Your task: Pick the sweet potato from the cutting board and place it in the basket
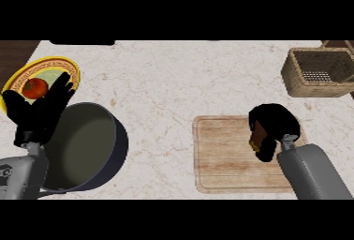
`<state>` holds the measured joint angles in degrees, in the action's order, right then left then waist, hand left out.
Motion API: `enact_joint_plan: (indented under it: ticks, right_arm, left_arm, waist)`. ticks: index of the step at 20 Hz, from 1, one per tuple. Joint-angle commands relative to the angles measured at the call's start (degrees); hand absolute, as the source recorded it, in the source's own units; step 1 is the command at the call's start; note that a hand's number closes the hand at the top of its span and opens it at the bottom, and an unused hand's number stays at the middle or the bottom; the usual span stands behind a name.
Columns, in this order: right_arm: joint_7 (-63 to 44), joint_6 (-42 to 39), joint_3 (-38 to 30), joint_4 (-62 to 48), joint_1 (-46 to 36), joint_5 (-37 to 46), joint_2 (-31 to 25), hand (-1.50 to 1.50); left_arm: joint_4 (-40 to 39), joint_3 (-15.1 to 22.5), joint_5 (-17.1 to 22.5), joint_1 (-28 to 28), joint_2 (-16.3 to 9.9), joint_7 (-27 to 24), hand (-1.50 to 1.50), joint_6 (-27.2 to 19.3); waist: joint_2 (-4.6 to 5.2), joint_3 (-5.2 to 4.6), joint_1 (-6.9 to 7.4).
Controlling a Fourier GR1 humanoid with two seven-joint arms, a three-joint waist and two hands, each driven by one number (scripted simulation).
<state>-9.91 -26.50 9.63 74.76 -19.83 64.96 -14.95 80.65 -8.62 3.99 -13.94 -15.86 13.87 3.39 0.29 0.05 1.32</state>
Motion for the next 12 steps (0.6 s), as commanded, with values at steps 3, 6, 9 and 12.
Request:
enact_joint_plan:
  ticks: [3,6,9,12]
  right_arm:
    - [-20.4,8.2,-17.0,-2.3,-8.8,-2.5,7.5,1.50]
    - [-30.0,13.3,-23.0,-4.1,-14.1,-2.5,10.3,1.50]
    - [-38.8,19.2,-26.6,-5.7,-20.6,-1.5,13.1,1.50]
    - [-44.4,29.4,-30.0,-5.6,-26.5,-0.2,14.8,1.50]
  left_arm:
    - [0.0,0.4,0.0,0.1,0.3,-0.3,0.00,0.3]
    - [0.2,1.0,0.0,-0.5,0.4,-0.6,0.00,0.8]
    - [0.5,1.9,0.0,-2.3,0.9,-0.7,0.00,1.2]
    - [0.6,3.3,0.2,-2.8,1.8,-0.2,0.00,2.0]
  waist:
    - [1.40,0.20,1.13]
    - [2.44,0.13,3.49]
    - [3.12,-0.01,5.80]
    - [3.11,0.09,7.33]
